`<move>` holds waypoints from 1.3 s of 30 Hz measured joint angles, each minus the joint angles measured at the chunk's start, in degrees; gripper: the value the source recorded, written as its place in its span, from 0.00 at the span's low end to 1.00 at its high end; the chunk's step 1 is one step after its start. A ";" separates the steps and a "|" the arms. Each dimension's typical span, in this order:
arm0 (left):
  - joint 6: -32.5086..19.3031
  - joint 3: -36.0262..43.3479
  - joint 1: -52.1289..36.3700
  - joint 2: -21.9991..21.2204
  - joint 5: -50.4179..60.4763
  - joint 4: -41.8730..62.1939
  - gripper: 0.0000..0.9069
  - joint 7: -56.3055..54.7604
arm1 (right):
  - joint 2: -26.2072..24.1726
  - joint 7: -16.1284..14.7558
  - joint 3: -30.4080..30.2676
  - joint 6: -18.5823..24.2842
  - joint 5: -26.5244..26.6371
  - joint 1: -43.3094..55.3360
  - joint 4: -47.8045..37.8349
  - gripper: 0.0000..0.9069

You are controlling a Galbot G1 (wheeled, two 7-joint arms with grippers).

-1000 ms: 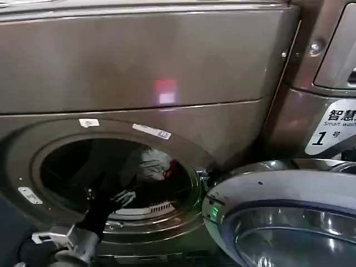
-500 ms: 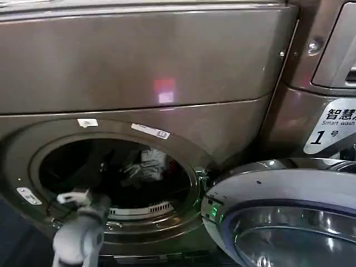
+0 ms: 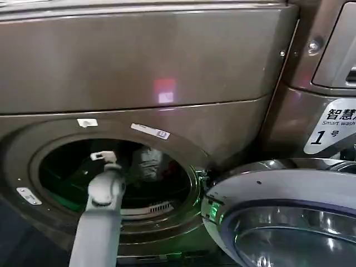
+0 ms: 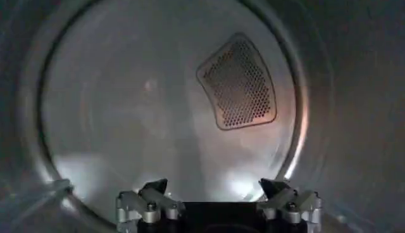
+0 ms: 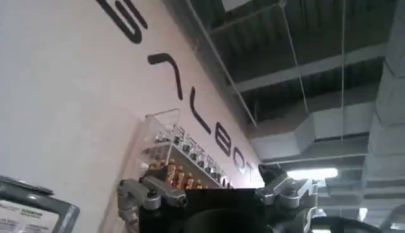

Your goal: Grasp the clothes from the dryer.

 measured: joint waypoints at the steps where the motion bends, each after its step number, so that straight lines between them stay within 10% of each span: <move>1: -0.30 0.14 -0.89 0.00 0.21 1.46 1.00 0.14 | -0.02 -0.01 -0.10 0.00 -0.04 0.07 0.00 1.00; 39: -11.66 21.89 -32.92 3.56 37.44 51.58 1.00 37.35 | 0.19 -0.24 -1.80 0.71 -0.30 1.14 0.11 1.00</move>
